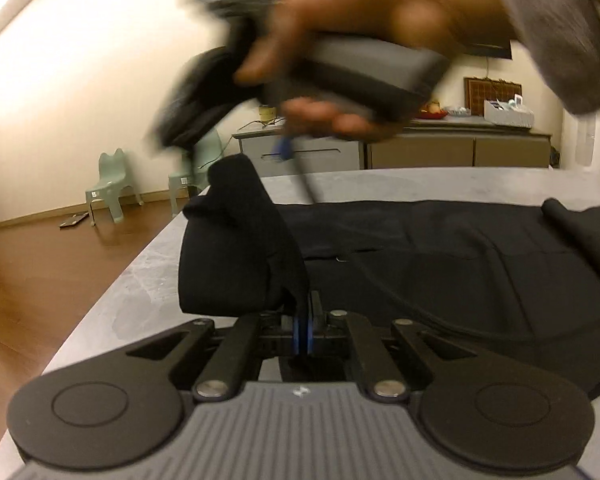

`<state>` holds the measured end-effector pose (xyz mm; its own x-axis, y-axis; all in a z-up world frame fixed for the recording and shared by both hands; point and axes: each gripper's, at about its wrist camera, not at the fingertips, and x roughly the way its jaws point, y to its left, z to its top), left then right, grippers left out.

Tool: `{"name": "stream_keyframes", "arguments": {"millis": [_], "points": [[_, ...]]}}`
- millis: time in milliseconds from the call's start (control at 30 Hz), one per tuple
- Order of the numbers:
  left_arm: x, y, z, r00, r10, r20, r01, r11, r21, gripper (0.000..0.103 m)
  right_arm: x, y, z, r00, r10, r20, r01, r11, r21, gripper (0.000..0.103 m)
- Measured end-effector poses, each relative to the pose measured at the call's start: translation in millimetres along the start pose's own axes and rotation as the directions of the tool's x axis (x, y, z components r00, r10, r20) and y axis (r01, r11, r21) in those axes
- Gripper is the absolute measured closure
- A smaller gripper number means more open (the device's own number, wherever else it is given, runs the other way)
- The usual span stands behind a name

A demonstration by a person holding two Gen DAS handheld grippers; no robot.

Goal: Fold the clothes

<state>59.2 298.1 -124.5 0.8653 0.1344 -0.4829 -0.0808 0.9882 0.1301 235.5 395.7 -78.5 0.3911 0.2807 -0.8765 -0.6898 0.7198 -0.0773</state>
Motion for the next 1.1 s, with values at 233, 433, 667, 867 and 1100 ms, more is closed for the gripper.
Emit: {"name": "stream_keyframes", "arguments": {"millis": [233, 433, 667, 867, 1100], "points": [[-11.2, -20.3, -1.3, 0.999, 0.03, 0.021, -0.032, 0.994, 0.107, 0.1, 66.3, 63.3, -3.9, 0.981, -0.101, -0.164, 0.045, 0.947, -0.317, 0.092], [-46.1, -70.8, 0.3, 0.994, -0.031, 0.105, 0.003, 0.968, 0.253, 0.099, -21.5, -39.7, -58.9, 0.993, -0.002, 0.114, 0.001, 1.0, 0.012, 0.099], [-54.2, -146.5, -25.7, 0.992, -0.115, 0.058, 0.068, 0.852, 0.519, 0.096, -6.0, -177.9, -203.3, 0.988, 0.036, 0.148, -0.102, 0.877, 0.47, 0.1], [-52.5, -152.6, -36.9, 0.994, -0.106, 0.028, 0.073, 0.827, 0.558, 0.096, 54.6, -205.9, -260.3, 0.978, 0.096, 0.187, -0.189, 0.792, 0.581, 0.098], [-63.1, -151.6, -42.2, 0.99, -0.131, 0.048, 0.083, 0.831, 0.551, 0.097, 76.4, -224.8, -247.3, 0.925, 0.191, 0.33, -0.369, 0.665, 0.65, 0.032]]}}
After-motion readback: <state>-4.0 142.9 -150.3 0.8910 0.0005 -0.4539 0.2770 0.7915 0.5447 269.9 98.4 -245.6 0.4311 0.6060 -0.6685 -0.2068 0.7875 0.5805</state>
